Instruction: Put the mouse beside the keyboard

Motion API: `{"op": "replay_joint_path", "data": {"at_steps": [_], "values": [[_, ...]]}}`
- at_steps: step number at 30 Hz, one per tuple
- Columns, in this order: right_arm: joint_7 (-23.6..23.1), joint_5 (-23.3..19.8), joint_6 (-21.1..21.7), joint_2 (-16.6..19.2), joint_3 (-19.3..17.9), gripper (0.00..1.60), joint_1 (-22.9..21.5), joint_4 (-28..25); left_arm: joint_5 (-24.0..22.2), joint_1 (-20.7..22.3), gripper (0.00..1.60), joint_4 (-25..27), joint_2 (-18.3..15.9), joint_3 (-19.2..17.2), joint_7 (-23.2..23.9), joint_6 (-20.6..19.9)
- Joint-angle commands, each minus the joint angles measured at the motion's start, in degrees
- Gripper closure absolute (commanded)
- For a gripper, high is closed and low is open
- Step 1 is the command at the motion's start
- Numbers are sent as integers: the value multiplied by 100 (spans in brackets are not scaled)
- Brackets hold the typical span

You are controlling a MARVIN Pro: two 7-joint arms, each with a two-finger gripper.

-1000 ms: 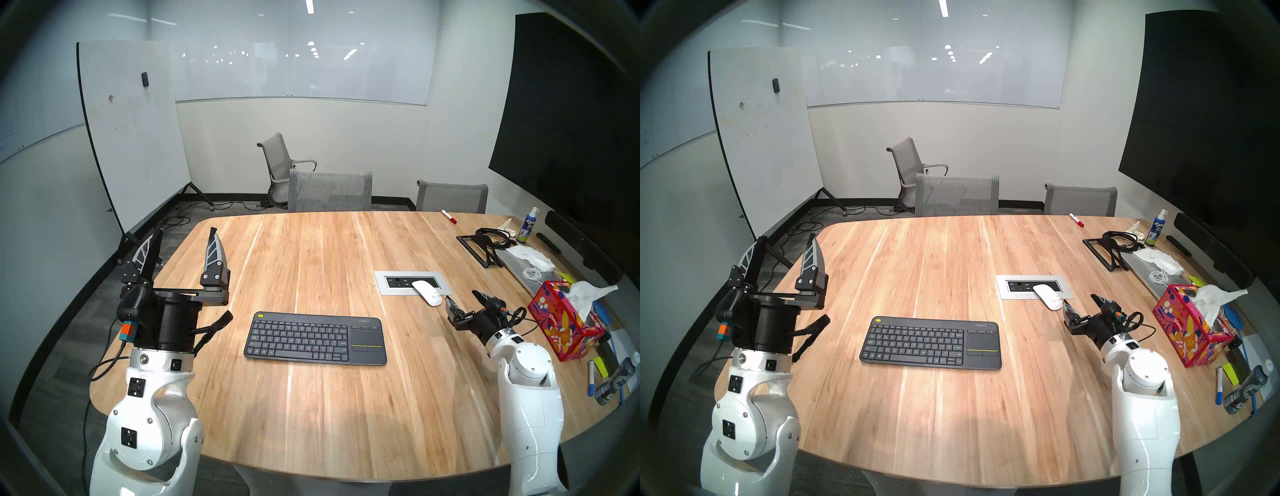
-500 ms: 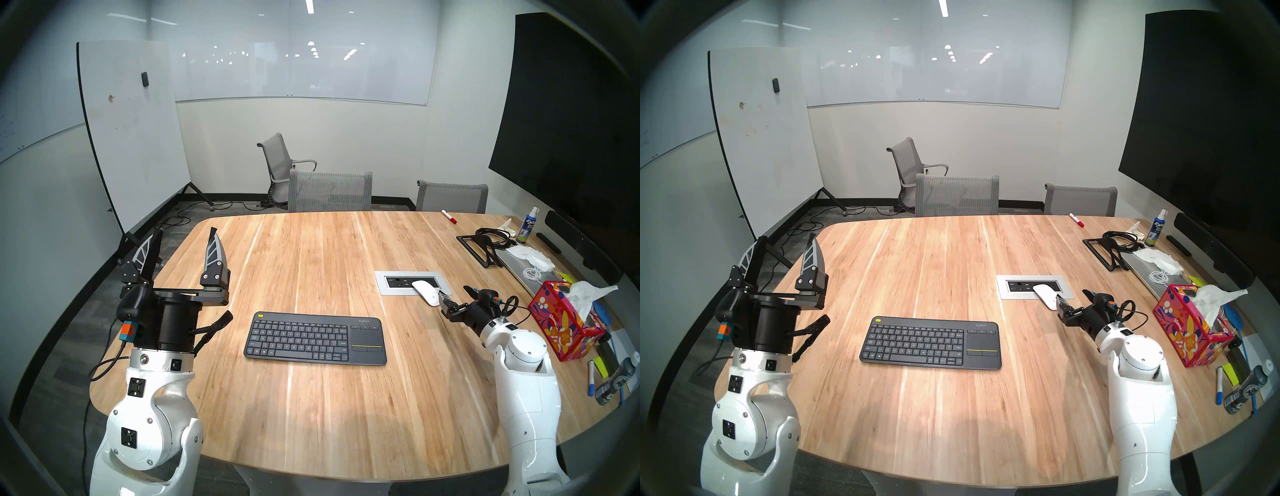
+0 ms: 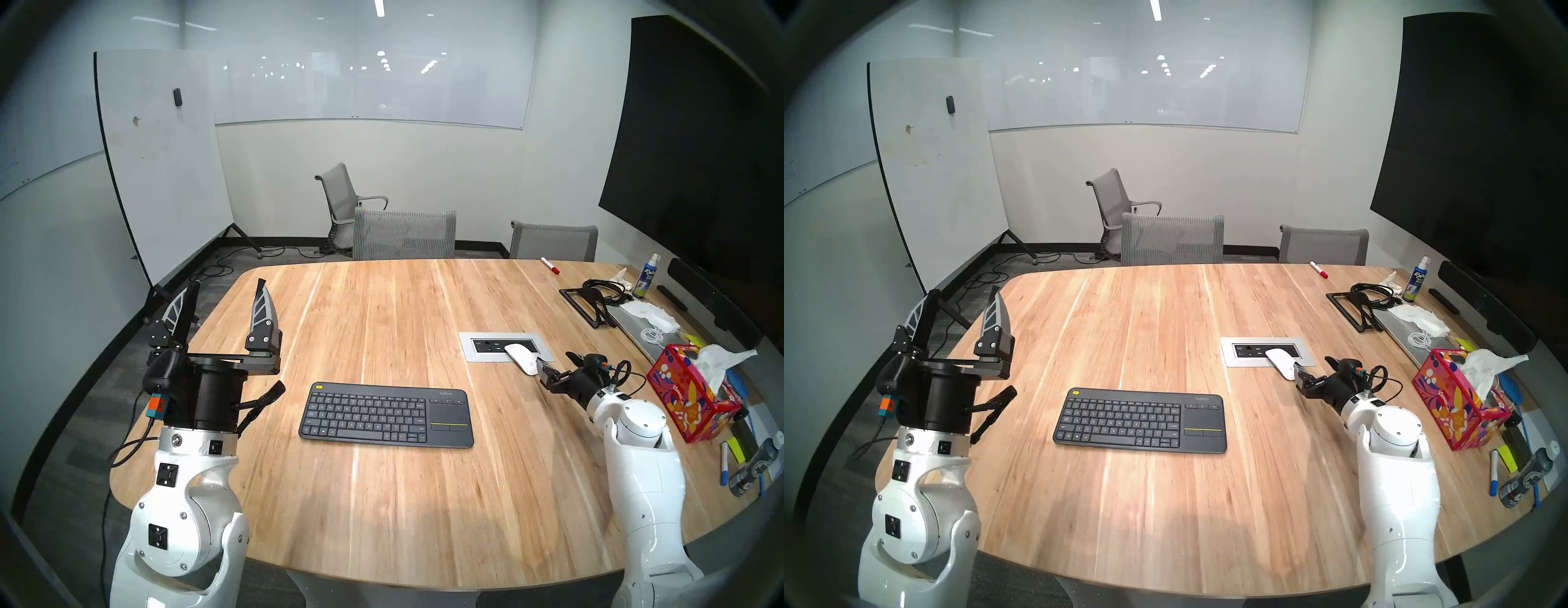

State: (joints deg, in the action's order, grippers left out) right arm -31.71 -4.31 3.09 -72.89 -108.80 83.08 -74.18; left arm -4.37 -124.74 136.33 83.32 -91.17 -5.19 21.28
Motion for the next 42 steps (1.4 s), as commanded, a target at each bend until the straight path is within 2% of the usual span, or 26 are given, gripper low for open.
{"op": "replay_joint_path", "data": {"at_steps": [1,12,27,42], "values": [[-48,5,-76,164,37,0,-451,138,1,9,0,96,9,-6,-10,14],[-282,121,-40,397,280,0,-850,690,1,9,0,95,9,-6,-9,14],[-669,273,-381,550,551,0,-1388,1679,1,8,0,97,10,-6,-9,14],[-844,362,-738,541,803,0,-1606,2083,1,7,0,98,10,-6,-9,13]]}}
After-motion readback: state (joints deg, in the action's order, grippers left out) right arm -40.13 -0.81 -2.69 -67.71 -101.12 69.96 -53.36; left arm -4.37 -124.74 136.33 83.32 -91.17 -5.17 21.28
